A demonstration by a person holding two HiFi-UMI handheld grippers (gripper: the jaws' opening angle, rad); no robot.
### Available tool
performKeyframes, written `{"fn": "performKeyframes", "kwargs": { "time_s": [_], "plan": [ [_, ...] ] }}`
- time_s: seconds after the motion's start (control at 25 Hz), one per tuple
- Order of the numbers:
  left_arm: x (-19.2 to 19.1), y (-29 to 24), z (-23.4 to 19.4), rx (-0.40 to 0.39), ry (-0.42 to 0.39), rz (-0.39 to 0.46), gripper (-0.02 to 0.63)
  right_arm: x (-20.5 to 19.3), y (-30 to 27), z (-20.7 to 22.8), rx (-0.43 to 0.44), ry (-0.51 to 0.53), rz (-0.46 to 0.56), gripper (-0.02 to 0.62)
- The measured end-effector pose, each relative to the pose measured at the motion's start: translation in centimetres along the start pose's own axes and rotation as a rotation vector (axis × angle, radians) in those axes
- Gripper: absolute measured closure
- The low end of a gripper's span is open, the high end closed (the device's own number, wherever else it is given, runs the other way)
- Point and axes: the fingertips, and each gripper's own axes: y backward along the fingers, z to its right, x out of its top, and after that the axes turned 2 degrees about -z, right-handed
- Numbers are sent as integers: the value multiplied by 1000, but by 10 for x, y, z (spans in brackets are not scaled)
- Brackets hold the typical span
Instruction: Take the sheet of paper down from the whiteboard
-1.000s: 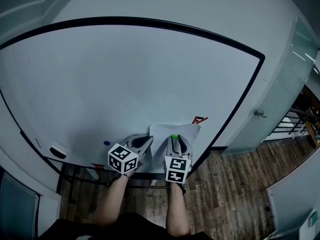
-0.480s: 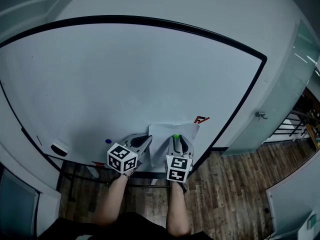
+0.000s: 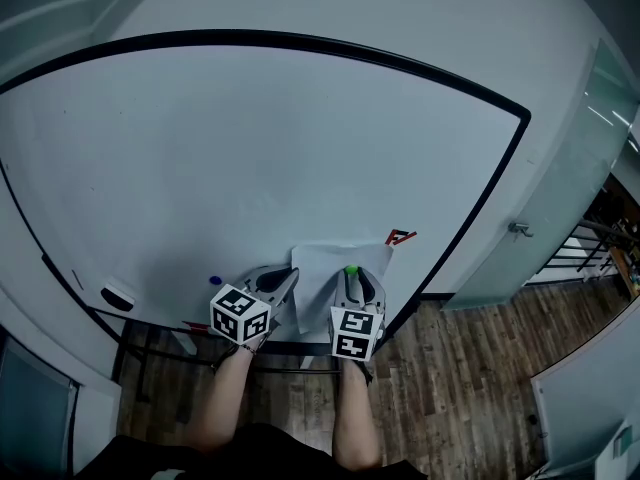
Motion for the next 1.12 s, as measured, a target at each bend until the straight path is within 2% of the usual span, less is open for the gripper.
{"fn": "performKeyframes", "kwargs": {
  "time_s": [0.6, 1.12],
  "plan": [
    [6, 11, -13, 64, 10, -3, 586, 3, -1, 6, 4, -18, -11, 465],
    [4, 21, -21, 111, -11, -26, 586, 0, -2, 4, 12, -21, -18, 465]
  ]
}}
